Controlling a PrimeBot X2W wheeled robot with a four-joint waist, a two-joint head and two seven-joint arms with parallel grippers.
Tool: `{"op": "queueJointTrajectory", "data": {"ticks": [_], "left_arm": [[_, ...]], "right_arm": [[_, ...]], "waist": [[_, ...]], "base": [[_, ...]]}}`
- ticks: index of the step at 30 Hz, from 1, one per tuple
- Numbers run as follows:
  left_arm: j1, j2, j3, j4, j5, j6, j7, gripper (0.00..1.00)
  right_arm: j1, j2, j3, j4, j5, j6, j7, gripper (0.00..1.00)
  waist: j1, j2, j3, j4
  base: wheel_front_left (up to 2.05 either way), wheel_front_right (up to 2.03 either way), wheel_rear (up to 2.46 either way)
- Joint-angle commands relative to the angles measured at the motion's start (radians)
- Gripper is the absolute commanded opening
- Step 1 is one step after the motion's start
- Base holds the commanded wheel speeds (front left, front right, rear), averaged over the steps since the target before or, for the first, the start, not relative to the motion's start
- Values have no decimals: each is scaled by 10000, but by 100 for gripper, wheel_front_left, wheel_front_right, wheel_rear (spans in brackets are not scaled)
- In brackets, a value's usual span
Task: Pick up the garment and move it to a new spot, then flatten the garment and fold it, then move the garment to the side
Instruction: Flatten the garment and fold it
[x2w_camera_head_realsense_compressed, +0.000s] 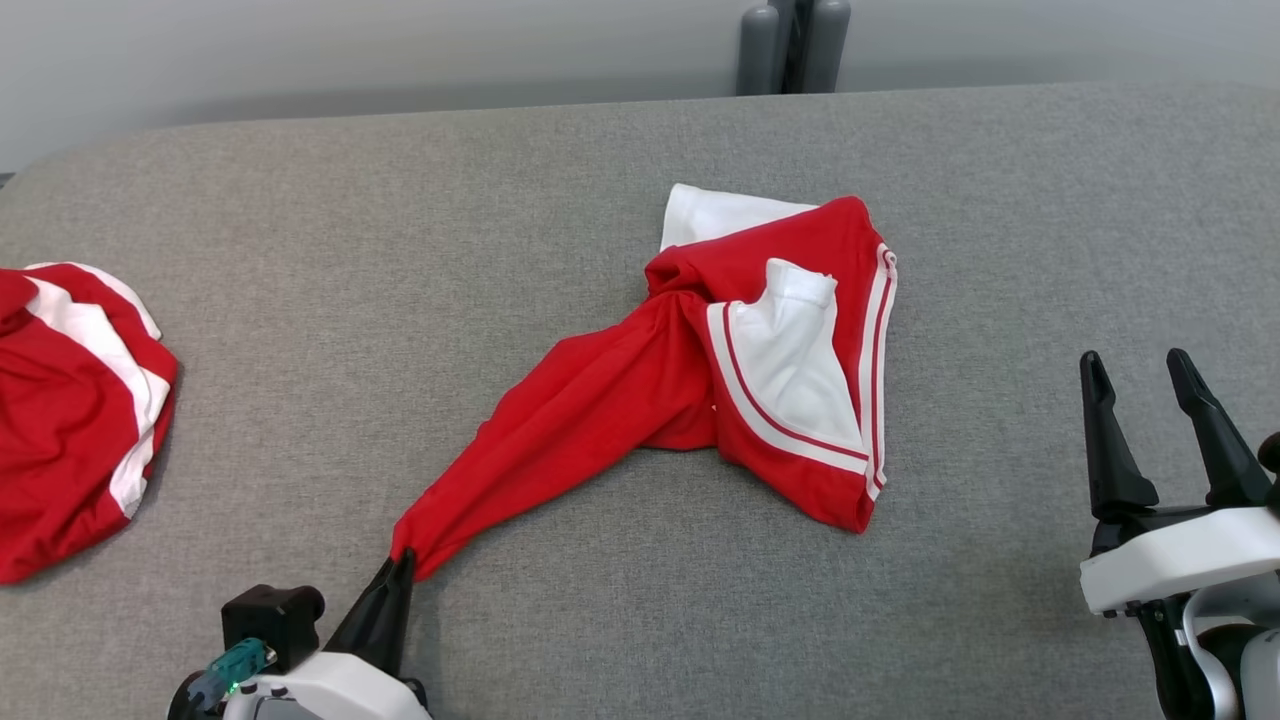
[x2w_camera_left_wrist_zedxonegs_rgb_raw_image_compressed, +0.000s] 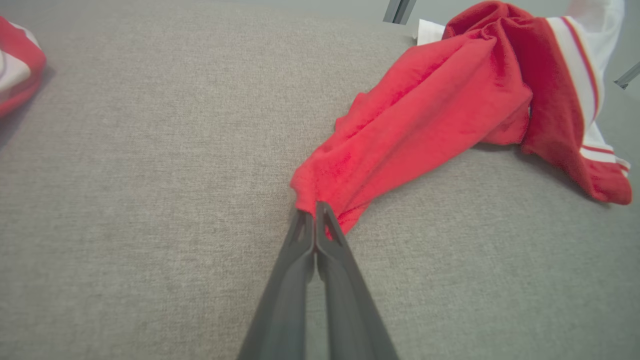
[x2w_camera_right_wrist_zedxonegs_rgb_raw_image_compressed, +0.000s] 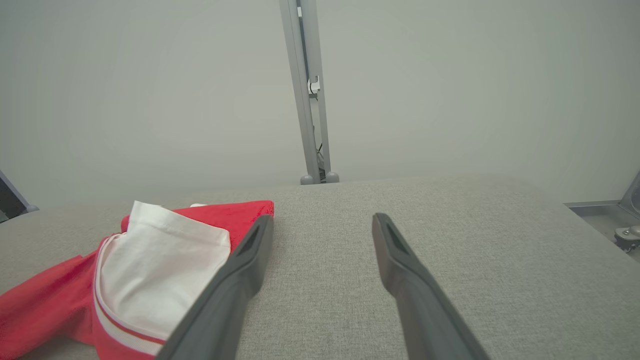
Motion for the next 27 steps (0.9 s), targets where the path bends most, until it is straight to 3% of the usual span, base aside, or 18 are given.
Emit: {"op": "queueJointTrajectory", "data": {"ticks": [1, 2, 3, 16, 22, 27], "left_arm": [[-39, -79, 43, 53, -48, -20, -132, 27], [-66, -126, 35, 89, -80, -8, -165, 85], [-130, -112, 34, 81, -15, 8, -243, 100], [-886, 382, 1111, -1712, 782, 1003, -1398, 100], [-661, 757, 1255, -2443, 1177, 1612, -996, 100], [-299, 869, 1214, -2623, 1138, 1833, -732, 100]], "right_arm": [[75, -47, -52, -55, 54, -3, 34, 100], [115, -47, -52, -65, 66, -3, 54, 100], [146, -49, -56, -71, 83, -3, 74, 100], [242, -45, 70, -126, -205, -3, 34, 100], [501, -45, 288, -83, -338, -3, 118, 100], [617, -47, 405, -179, -316, -3, 166, 100]], "waist": [[0, 0, -67, 64], [0, 0, -100, 84], [0, 0, -129, 96], [0, 0, -711, 56], [0, 0, -1073, -89], [0, 0, -1107, -184]], "base": [[0, 0, 0], [0, 0, 0], [0, 0, 0], [0, 0, 0], [0, 0, 0], [0, 0, 0]]}}
